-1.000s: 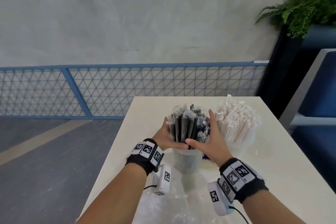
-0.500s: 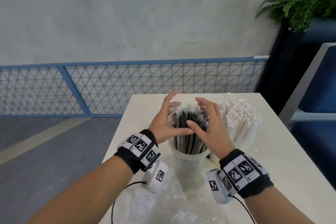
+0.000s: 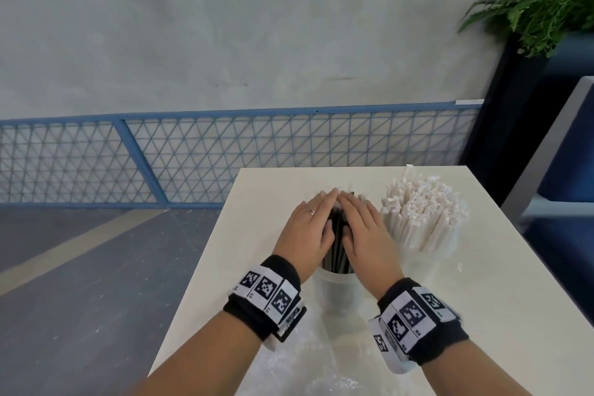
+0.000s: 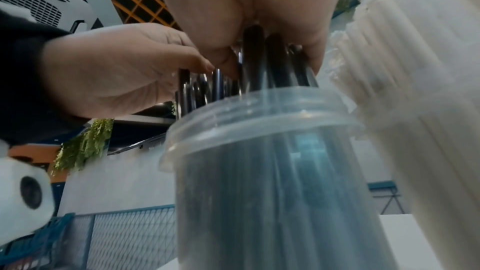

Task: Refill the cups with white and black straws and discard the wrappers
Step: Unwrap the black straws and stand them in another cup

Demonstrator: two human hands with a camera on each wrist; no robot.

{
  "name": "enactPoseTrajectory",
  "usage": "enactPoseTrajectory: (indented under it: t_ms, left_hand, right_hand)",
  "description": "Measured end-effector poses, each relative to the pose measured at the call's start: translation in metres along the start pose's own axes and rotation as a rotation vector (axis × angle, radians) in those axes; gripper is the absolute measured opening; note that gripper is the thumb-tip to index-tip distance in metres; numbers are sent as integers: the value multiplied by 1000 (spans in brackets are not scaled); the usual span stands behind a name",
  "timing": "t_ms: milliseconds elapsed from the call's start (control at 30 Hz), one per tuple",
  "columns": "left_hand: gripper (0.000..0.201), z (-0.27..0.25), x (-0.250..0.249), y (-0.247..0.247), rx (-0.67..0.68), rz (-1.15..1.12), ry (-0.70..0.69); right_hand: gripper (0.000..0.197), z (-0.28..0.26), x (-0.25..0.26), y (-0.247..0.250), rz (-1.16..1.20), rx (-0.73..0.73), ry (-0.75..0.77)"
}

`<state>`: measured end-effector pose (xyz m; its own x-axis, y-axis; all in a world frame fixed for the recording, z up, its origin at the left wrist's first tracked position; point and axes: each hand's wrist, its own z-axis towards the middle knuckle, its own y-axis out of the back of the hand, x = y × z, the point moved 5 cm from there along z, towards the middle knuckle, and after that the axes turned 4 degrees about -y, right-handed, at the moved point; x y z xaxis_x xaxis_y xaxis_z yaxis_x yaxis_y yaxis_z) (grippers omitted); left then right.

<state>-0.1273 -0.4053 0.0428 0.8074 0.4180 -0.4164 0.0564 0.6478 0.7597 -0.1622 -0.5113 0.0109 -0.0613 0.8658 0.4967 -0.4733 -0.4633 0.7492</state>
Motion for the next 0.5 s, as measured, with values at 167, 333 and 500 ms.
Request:
enactPoseTrajectory:
  t_ms: [167,333,500]
  left_hand:
    - [47,-17,10,-22,6,130,-79]
    - [58,-8,9,-11,23,-26,16]
    - [116,-16,28,-18,141,-299,121]
  right_hand:
    - [53,-3,3,10,18,-38,56]
    - [52,0,3,4,-119,66,53]
    - [83,-2,1,15,302,88,72]
